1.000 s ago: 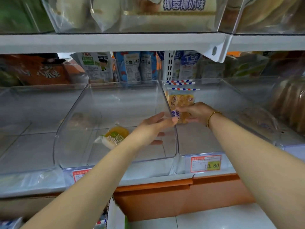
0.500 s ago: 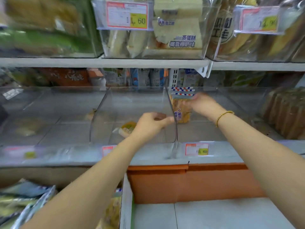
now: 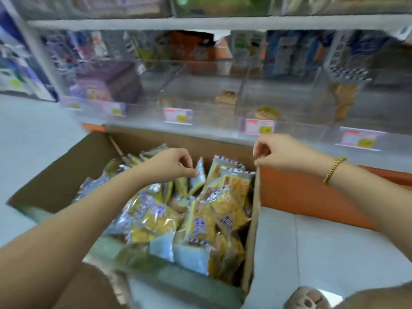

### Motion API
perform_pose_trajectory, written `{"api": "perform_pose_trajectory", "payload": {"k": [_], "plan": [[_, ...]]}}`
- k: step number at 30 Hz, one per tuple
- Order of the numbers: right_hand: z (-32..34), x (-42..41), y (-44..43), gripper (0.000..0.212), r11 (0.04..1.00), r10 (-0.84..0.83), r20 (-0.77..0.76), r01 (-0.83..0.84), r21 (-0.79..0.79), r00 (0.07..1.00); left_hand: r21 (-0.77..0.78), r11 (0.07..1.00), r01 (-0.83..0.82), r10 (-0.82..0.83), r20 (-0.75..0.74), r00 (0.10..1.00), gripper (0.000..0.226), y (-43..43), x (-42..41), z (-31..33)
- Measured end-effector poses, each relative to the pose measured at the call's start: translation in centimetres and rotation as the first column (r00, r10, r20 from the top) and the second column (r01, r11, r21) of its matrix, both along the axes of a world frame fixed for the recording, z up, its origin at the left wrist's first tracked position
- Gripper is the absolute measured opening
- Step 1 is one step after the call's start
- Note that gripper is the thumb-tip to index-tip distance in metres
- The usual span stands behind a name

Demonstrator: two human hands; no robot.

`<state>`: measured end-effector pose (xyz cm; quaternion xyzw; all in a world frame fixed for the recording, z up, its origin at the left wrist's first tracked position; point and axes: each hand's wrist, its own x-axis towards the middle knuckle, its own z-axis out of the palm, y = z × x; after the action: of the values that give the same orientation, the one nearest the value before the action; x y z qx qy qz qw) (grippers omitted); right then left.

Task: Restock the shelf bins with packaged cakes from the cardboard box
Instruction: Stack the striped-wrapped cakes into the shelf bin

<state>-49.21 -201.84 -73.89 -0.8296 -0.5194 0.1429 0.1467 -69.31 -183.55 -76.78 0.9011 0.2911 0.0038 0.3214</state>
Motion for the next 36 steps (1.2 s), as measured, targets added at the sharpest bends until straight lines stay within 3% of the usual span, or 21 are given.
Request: {"api": "perform_pose_trajectory", "payload": {"k": [3, 7, 11, 14, 16, 21, 30, 35, 36], "plan": [[-3.2, -2.9, 2.8, 0.018, 0.99, 0.106, -0.013, -0.107, -0.096, 0.994, 0.087, 0.996, 0.026, -0.01, -0.174, 0.985, 0.018, 1.3, -3.7, -2.6], [-8.2, -4.9, 6.2, 0.01, 0.934, 0.25, 0.08, -0.219, -0.281, 0.965, -0.019, 1.0, 0.015, -0.022, -0.442, 0.897, 0.022, 4.2, -7.6, -5.7], [-12.7, -4.3, 7.9, 0.03, 0.877, 0.264, 0.149, -0.173, -0.449, 0.953, -0.046, 0.997, -0.069, 0.037, -0.497, 0.867, 0.031, 6.2, -7.7, -8.7], [-14.9, -3.5, 9.4, 0.012, 0.849, 0.183, 0.166, -0.071, -0.524, 0.969, -0.121, 0.989, -0.086, 0.0, -0.581, 0.814, 0.03, 6.2, -5.8, -11.8], [-15.6, -2.9, 10.3, 0.01, 0.832, 0.106, 0.127, -0.017, -0.555, 0.986, -0.211, 0.97, -0.124, -0.025, -0.59, 0.807, 0.024, 5.9, -4.4, -13.4], [-18.0, -2.1, 10.6, 0.045, 0.797, -0.012, 0.063, 0.048, -0.603, 0.998, -0.367, 0.901, -0.233, 0.001, -0.534, 0.845, 0.024, 5.8, -0.5, -15.0], [-19.8, -2.8, 10.1, 0.009, 0.84, -0.035, -0.048, 0.003, -0.542, 0.998, -0.51, 0.704, -0.495, 0.244, -0.481, 0.842, 0.021, 3.7, 0.5, -20.8], [-14.5, -2.3, 9.9, 0.017, 0.922, -0.122, -0.093, 0.078, -0.38, 0.988, -0.694, 0.489, -0.528, 0.371, -0.383, 0.846, 0.018, 3.4, -0.9, -21.1], [-12.8, -2.1, 9.6, 0.02, 0.941, -0.136, -0.115, 0.092, -0.325, 0.984, -0.701, 0.492, -0.517, 0.352, -0.383, 0.854, 0.025, 3.2, -0.9, -20.9]]}}
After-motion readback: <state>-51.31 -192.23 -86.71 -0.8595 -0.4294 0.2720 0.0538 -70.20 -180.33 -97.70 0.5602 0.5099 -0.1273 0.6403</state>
